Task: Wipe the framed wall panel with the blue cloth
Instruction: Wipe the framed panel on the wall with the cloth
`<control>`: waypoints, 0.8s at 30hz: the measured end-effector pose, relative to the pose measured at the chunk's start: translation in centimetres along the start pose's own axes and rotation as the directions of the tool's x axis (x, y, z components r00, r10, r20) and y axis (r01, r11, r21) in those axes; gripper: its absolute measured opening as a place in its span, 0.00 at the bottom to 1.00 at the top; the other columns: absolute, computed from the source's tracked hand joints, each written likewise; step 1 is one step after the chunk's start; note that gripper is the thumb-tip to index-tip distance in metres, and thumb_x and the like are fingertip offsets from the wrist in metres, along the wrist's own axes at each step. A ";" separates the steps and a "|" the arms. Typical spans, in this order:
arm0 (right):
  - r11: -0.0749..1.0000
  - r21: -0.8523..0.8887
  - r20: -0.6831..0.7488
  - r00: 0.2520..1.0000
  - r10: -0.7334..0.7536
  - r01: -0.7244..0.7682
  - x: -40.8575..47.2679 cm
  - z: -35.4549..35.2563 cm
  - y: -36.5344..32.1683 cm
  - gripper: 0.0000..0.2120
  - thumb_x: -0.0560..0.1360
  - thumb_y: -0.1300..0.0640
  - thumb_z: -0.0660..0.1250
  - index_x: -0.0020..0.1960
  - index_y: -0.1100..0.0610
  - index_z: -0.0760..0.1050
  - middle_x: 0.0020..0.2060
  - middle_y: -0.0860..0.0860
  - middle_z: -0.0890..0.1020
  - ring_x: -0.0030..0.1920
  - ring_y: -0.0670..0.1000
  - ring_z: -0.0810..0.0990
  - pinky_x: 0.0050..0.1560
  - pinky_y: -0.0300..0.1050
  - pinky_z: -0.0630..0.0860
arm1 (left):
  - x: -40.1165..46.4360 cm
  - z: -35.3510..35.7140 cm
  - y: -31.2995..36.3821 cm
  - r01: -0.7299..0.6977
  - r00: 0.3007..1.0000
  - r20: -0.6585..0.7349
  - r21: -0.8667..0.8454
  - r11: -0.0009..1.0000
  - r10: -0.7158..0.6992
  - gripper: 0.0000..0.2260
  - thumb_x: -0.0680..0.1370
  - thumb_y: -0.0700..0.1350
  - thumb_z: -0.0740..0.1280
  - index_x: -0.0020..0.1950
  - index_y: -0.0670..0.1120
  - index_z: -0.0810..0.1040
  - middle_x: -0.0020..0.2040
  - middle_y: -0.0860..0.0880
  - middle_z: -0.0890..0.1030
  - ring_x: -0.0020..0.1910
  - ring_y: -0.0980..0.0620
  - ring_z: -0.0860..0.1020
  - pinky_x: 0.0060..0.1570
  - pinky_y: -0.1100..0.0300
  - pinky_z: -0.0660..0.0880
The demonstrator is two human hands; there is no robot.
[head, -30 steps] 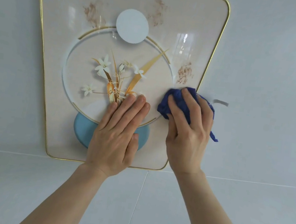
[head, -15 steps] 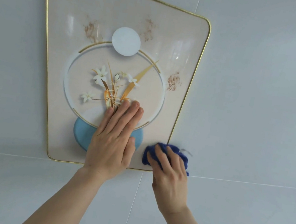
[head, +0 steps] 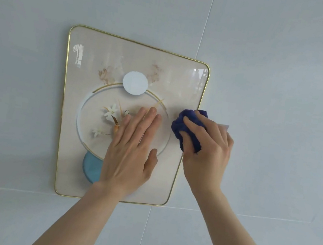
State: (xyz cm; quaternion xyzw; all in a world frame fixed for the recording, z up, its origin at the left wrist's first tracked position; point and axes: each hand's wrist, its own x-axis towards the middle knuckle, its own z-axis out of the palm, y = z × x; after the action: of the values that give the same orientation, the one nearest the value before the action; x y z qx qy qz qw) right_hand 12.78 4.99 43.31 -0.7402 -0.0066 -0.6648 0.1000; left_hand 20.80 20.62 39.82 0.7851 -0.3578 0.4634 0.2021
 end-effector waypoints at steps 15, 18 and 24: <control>0.946 -0.135 0.070 0.955 -0.289 0.296 2.8 3.7 2.2 0.11 0.78 0.69 0.72 0.59 0.61 0.85 0.66 0.56 0.84 0.71 0.61 0.78 0.68 0.56 0.78 | 0.2 2.1 -1.9 -0.012 0.999 0.053 0.092 0.996 0.007 0.40 0.80 0.52 0.66 0.85 0.45 0.48 0.86 0.48 0.49 0.85 0.49 0.46 0.83 0.44 0.52; 0.958 -0.147 0.005 0.969 -0.247 0.245 5.4 3.8 1.6 0.11 0.80 0.69 0.69 0.59 0.61 0.85 0.65 0.55 0.84 0.71 0.60 0.78 0.68 0.50 0.77 | 0.2 2.2 -1.9 -0.015 0.999 0.045 0.084 0.996 0.011 0.39 0.80 0.52 0.65 0.85 0.45 0.48 0.86 0.48 0.49 0.85 0.49 0.46 0.83 0.45 0.49; 0.964 -0.147 -0.043 0.972 -0.229 0.221 5.5 4.5 1.5 0.12 0.81 0.70 0.67 0.60 0.62 0.85 0.64 0.56 0.85 0.70 0.61 0.79 0.66 0.55 0.78 | 0.2 2.5 -2.0 -0.011 0.999 0.035 0.097 0.995 0.007 0.40 0.79 0.53 0.64 0.85 0.46 0.47 0.86 0.48 0.48 0.85 0.49 0.46 0.83 0.46 0.47</control>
State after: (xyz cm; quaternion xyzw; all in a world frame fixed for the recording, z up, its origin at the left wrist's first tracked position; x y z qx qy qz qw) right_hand 18.07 3.55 48.04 -0.7197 -0.0407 -0.6925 -0.0287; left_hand 23.88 20.22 38.82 0.8004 -0.3420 0.4672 0.1555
